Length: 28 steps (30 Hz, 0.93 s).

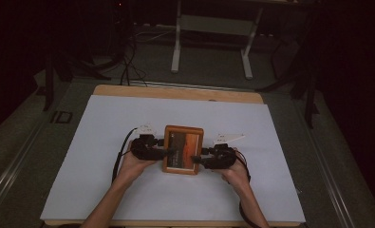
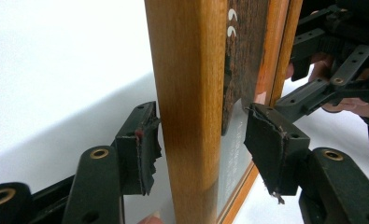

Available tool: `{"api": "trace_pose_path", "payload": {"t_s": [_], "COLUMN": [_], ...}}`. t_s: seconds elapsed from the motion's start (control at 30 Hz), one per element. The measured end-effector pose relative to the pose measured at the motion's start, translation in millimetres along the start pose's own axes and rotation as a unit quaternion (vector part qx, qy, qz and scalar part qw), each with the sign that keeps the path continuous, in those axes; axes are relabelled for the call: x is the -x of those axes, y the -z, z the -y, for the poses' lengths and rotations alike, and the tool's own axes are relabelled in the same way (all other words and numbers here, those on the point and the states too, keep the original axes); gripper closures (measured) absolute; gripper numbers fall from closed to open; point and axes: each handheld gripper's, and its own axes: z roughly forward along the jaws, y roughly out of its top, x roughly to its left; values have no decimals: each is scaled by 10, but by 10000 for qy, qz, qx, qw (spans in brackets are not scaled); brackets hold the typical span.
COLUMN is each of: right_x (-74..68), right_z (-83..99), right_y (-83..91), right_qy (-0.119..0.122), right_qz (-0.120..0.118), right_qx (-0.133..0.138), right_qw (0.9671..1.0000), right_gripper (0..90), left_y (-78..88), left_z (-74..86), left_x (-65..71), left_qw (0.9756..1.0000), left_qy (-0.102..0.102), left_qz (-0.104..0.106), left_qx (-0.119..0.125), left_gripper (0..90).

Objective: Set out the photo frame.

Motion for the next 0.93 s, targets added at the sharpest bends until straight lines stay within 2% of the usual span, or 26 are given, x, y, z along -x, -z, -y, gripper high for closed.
{"api": "trace_pose_path", "payload": {"t_s": [0.5,0.67,0.83,0.93], "right_x": [18,23,46,74], "right_z": [-57,-58,-42,-13], "right_y": [244,339,441,503], "right_qy": [74,143,203,257], "right_qz": [54,150,228,357], "right_qx": [199,196,145,-31], "right_qw": [9998,9996,9994,9990], "right_gripper": [458,456,449,435], "left_y": [216,303,398,452], "left_z": [-49,-58,-61,-41], "left_x": [20,12,-2,-42], "left_qw": [9992,9987,9984,9978], "left_qy": [-23,-26,-63,-89], "left_qz": [-164,-277,-405,-609], "left_qx": [356,433,385,232], "left_gripper": [420,419,415,414]}}
